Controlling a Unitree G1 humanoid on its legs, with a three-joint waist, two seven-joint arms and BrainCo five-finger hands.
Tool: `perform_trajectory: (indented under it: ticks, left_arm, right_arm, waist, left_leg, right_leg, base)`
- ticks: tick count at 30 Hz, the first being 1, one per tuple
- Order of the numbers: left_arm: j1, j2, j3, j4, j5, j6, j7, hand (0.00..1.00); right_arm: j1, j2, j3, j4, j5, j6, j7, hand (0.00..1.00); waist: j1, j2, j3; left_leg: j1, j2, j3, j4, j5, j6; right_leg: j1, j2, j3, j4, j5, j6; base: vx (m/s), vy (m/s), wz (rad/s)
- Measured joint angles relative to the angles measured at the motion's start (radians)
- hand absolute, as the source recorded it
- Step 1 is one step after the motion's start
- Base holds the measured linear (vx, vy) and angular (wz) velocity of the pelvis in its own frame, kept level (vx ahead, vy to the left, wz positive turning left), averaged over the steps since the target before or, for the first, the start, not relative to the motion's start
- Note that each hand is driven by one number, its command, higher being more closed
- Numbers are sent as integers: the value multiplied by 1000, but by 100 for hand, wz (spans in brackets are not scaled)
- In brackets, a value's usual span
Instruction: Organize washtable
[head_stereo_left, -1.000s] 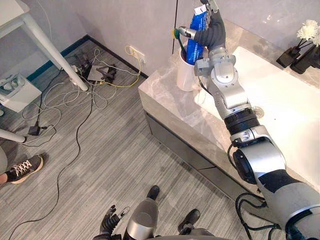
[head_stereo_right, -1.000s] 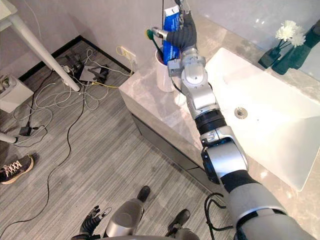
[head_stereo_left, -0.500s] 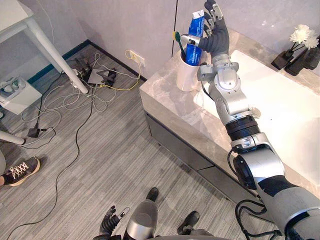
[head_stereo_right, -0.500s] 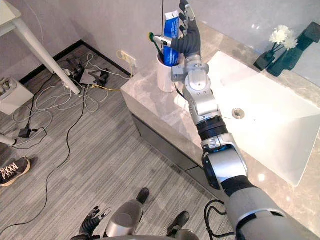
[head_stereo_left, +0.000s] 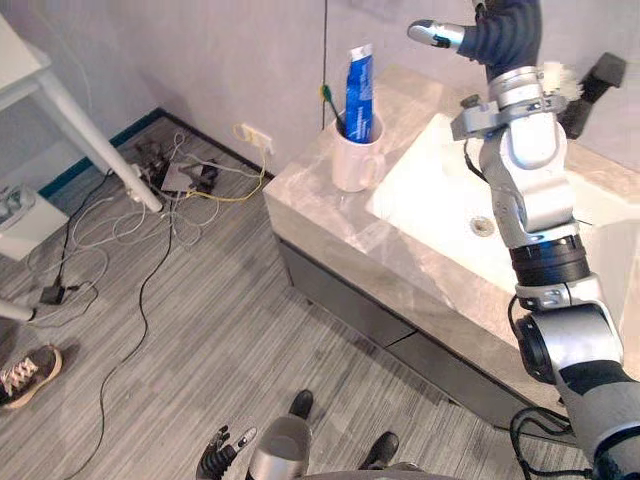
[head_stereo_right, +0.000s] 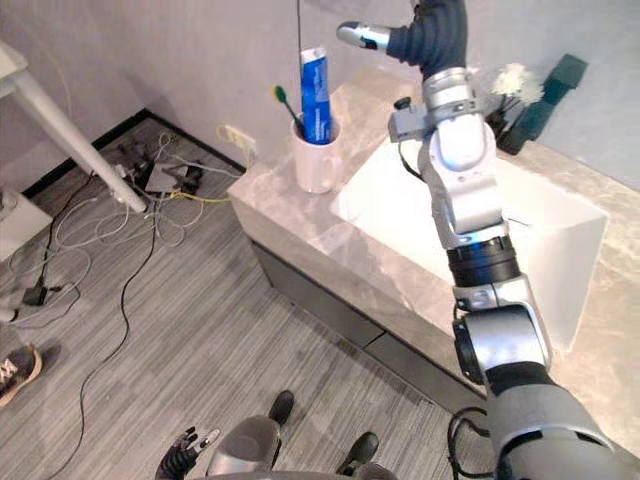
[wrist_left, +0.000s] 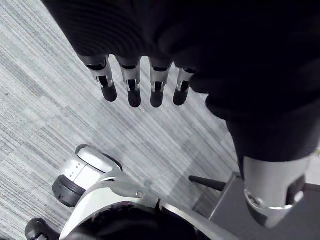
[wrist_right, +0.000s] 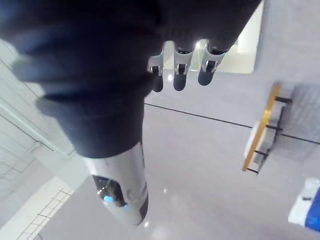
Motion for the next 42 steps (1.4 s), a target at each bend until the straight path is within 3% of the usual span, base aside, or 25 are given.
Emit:
perform_trajectory:
  ticks: [6,10,14,16,19,21,23,24,27,31,34,37,42]
  left_arm:
    - [22,-8,15,12,1,8,-2,0]
    - [24,-15,20,22,1,13,-2,0]
    - [17,-43,52,27,1,13,-7,0]
    - [17,-49,56,33,2,14,-16,0]
    - [14,-64,64,54,4,17,-22,0]
    - [5,-81,97,56,6,18,-22,0]
    - [-4,-84,100,55,6,19,-22,0]
    - [-4,-93,130,55,19,22,-21,0]
    - [-29,-127,167,33,22,26,-20,0]
    - [-57,-157,166,15,22,26,-20,0]
    - [-72,-182,155,11,22,27,-16,0]
    - [-72,-185,151,11,20,28,-8,0]
    - [-78,-184,122,22,20,29,3,0]
  right_arm:
    - [134,-65,-210,-137,25,-48,0,0]
    - [320,-75,-453,-176,27,-91,-30,0]
    - [516,-73,-658,-163,59,-91,-67,0]
    - [600,-69,-744,-126,63,-89,-85,0]
    - [744,-14,-870,-82,32,-70,-126,0]
    - [874,90,-925,-82,1,-44,-149,0]
    - [934,162,-936,-83,-14,-27,-159,0]
    - [988,254,-926,-92,-37,4,-174,0]
    - [1097,414,-909,-145,-46,33,-199,0]
    - [1165,518,-813,-178,-54,46,-218,0]
    - [1226,568,-750,-145,-38,48,-215,0]
    - [1237,572,-681,-10,-25,50,-205,0]
    - [1238,587,-566,273,-27,103,-100,0]
  waist:
    - [-50,6,-42]
    - [-84,18,-88]
    - [-110,36,-116]
    - [-137,42,-124]
    - [-164,59,-145]
    - [-168,61,-150]
    - [-175,58,-153]
    - [-191,55,-155]
    - [-191,56,-156]
    - [-192,55,-169]
    - [-192,53,-180]
    - [-213,54,-181]
    - [-212,61,-182]
  left_leg:
    - [14,1,29,-14,1,3]
    - [23,0,39,-31,3,5]
    - [28,2,58,-45,3,6]
    - [29,2,59,-49,3,6]
    - [43,5,72,-63,3,6]
    - [55,10,86,-71,2,5]
    - [55,13,87,-72,2,5]
    - [60,17,104,-71,2,4]
    - [69,20,116,-66,-2,5]
    - [72,29,150,-35,-27,5]
    - [82,35,163,-27,-42,6]
    - [92,36,170,-29,-45,6]
    - [109,37,196,-29,-54,4]
  right_leg:
    - [-5,-3,26,0,1,2]
    - [-11,-5,35,-5,4,5]
    - [-27,-4,63,-9,5,7]
    - [-27,-4,63,-10,5,7]
    - [-26,-2,73,-12,5,7]
    - [-27,1,85,-13,4,8]
    - [-26,2,84,-13,0,9]
    - [-26,1,83,-14,-5,7]
    - [-19,-2,79,-12,-18,6]
    - [-13,-7,44,-7,-17,4]
    - [-5,-17,33,25,-23,2]
    - [-5,-22,37,44,-31,9]
    - [-3,-24,60,53,-35,14]
  base:
    - [-12,21,-14]
    - [7,16,-13]
    - [14,15,-17]
    - [35,11,-5]
    - [29,9,-13]
    - [-9,0,-18]
    - [-9,-3,-4]
    - [-34,-2,-4]
    - [-28,3,-8]
    - [-15,4,-23]
    - [6,19,-14]
    - [25,19,-5]
    - [17,18,-11]
